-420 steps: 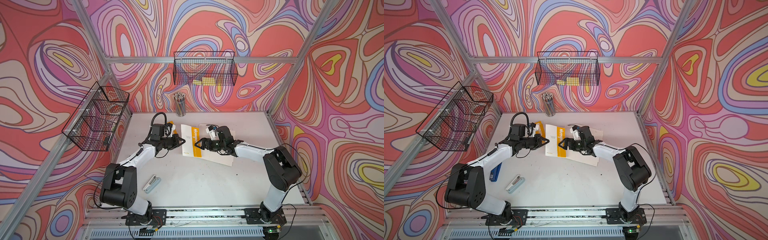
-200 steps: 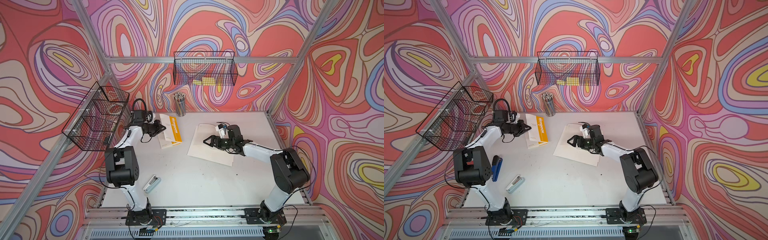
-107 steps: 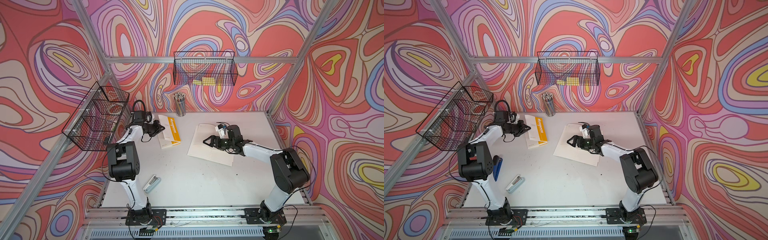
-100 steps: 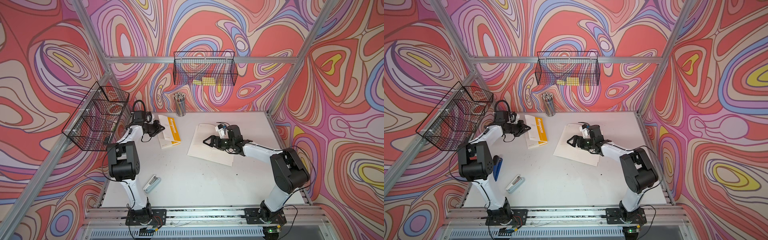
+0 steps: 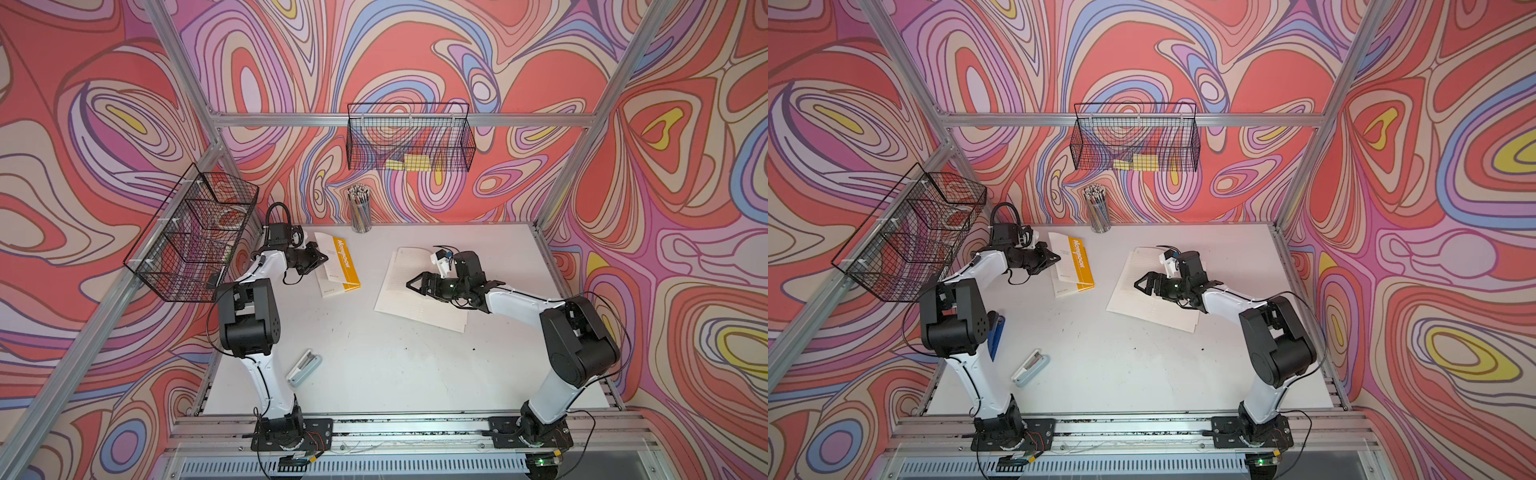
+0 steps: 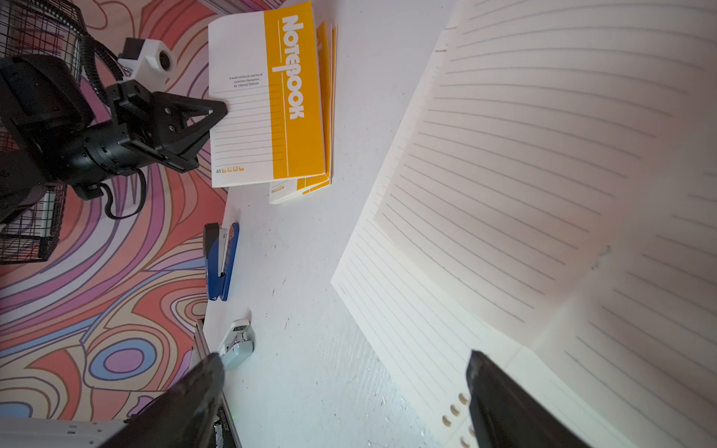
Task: Close the notebook
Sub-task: Place the notebook at the notebook.
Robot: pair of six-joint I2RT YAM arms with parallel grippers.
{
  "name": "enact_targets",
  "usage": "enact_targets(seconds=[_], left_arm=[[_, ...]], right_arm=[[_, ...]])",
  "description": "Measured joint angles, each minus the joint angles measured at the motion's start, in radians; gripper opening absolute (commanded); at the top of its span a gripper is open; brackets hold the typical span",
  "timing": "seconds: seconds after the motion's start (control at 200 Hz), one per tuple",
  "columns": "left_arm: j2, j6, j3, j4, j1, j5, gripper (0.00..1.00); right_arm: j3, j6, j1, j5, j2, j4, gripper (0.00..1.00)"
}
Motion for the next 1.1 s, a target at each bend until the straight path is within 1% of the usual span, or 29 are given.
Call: enact_targets(seconds=[0.431,0.701,1.097], left_arm=[[0.061,0.04,0.0,-0.038,0.0,-0.077,0.0],[0.063,0.068,0.01,-0.082,0.0,-0.109,0.0],[0.072,0.084,0.013,-0.087,0.0,-0.134,0.0]], right_arm=[[-0.006,0.007,0.0,0.0,0.0,0.008,0.98],[-0.006,0.011,0.0,0.0,0.0,0.008,0.98],[-0.009,0.011,0.0,-0.003,0.0,0.016,0.98]])
